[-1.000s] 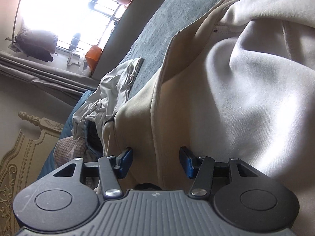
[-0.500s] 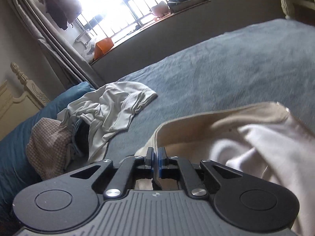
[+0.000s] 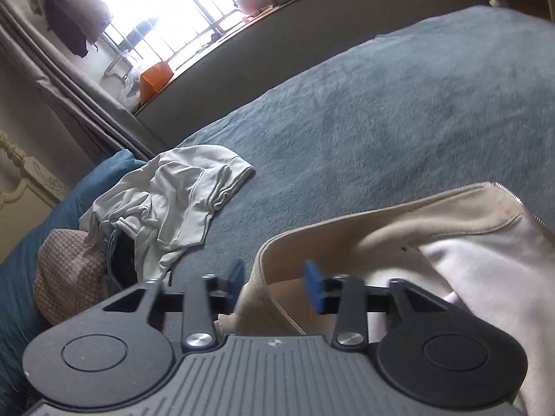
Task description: Fold clothes
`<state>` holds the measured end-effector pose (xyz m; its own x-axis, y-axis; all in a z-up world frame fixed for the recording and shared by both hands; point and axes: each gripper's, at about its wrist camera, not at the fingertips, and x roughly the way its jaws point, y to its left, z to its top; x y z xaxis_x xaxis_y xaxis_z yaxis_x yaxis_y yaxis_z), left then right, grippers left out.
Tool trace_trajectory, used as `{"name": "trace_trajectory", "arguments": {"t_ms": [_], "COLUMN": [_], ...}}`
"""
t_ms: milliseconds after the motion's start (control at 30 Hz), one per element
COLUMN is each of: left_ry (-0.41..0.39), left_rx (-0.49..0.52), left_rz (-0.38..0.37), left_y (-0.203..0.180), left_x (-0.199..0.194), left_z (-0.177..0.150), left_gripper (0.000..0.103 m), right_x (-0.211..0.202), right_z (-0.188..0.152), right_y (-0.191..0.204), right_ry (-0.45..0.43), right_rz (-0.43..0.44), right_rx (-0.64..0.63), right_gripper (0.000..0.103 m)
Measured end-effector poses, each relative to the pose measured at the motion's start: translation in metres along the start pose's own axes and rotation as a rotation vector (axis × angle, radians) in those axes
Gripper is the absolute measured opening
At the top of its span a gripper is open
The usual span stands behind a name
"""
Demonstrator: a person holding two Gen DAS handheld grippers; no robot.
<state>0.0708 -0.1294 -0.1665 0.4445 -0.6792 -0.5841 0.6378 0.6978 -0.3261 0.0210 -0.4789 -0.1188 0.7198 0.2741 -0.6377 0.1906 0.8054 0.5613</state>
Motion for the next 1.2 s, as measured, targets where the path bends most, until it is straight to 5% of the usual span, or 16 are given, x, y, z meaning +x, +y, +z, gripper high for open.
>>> {"name": "trace_trajectory", "arguments": {"t_ms": [100,167,200,233,267,467,633,800,1000,1200], "left_ry": [-0.012,-0.020,-0.025,-0.034,-0.043,-0.135,-0.104,-0.104,-0.108,-0.165], "left_rx": [0.002,0.002,0.003,0.002,0.001,0.062,0.040,0.053,0.054,0.073], "left_rz": [-0.004,-0.005,-0.005,-0.003,0.000,0.138,0.185,0.200,0.201,0.219], "left_y": [0.000,0.000,0.000,0.000,0.000,-0.008,0.001,0.001,0.001,-0.006], "left_x": [-0.002,-0.003,-0.004,-0.006,-0.007,-0.016,-0.006,-0.005,-0.005,-0.021], "left_z": [-0.002,-0.003,-0.004,-0.005,-0.005,-0.007,-0.007,-0.010,-0.011,-0.008], "left_gripper": [0.034,0.034,0.034,0.034,0.034,0.036,0.039,0.041,0.042,0.043], "right_x": [0.016,0.028,0.033,0.037,0.038,0.026,0.077,0.126,0.048,-0.008], "right_z": [-0.003,-0.007,-0.010,-0.012,-0.015,-0.007,0.002,0.006,0.016,-0.041], "right_y": [-0.006,-0.004,0.002,0.010,0.022,0.077,0.091,0.059,0.001,-0.029], "right_ry": [0.052,0.097,0.124,0.144,0.146,-0.057,-0.072,-0.002,-0.155,0.048], "right_rz": [0.045,0.050,0.030,0.004,-0.025,-0.078,-0.118,-0.148,0.008,0.112], "right_rx": [0.046,0.038,-0.006,-0.072,-0.156,-0.390,-0.412,-0.230,0.077,0.238], "right_gripper": [0.069,0.067,0.057,0.019,0.012,0.010,0.010,0.014,0.031,0.031]}}
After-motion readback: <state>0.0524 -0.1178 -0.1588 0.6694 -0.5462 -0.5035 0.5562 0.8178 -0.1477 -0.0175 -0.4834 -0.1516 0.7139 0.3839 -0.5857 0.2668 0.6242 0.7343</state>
